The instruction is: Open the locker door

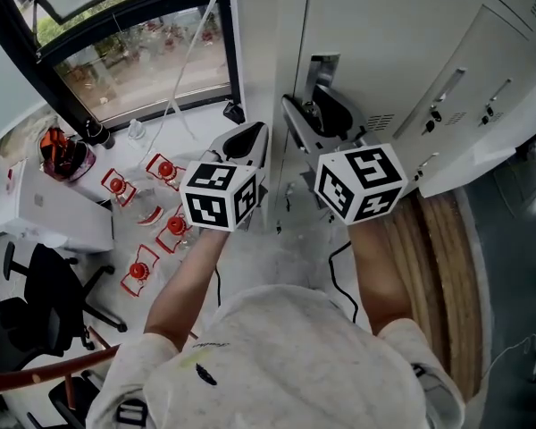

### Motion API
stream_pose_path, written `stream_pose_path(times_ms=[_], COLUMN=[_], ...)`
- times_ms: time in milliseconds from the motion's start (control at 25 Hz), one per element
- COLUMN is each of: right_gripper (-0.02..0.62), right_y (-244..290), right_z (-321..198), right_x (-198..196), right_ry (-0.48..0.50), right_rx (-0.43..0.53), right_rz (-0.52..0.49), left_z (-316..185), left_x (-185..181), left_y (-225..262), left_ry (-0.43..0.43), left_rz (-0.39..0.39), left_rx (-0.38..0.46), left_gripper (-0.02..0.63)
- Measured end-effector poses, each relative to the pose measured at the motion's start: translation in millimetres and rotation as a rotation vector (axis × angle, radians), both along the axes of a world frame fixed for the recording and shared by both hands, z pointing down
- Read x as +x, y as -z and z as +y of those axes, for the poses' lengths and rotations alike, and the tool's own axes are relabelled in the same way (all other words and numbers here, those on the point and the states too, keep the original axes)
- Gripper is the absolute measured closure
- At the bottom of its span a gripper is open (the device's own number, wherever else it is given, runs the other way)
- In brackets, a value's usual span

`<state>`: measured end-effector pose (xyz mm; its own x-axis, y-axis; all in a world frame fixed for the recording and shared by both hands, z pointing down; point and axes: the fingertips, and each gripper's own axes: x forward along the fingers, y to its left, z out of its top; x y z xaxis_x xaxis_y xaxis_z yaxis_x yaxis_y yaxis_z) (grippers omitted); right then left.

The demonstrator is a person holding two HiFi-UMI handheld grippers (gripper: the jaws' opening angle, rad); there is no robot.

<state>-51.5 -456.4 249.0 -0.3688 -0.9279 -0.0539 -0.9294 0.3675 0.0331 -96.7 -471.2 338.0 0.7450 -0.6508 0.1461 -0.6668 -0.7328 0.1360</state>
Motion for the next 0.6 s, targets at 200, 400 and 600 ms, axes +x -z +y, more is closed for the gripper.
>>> stream_pose_path(times_ms=[200, 400, 600], right_gripper=[0.433, 0.433, 0.433], right_y=[0, 0, 0], right_z=[9, 21, 34], right_x=[0, 3, 3], right_ry=[-0.011, -0.023, -0.030], right_rx=[0.005, 0.004, -0.009], right_rz=[0.001, 0.000, 0.006], left_z=[7, 17, 27], left_x=[1, 5, 7], left_y=[-2, -2, -7], left_ry=[-0.019, -0.039, -0.055], left_rz=[-0.001, 0.000, 0.002], left_rx=[-0.005, -0.003, -0.013], left_gripper=[0.600, 0.600, 0.600])
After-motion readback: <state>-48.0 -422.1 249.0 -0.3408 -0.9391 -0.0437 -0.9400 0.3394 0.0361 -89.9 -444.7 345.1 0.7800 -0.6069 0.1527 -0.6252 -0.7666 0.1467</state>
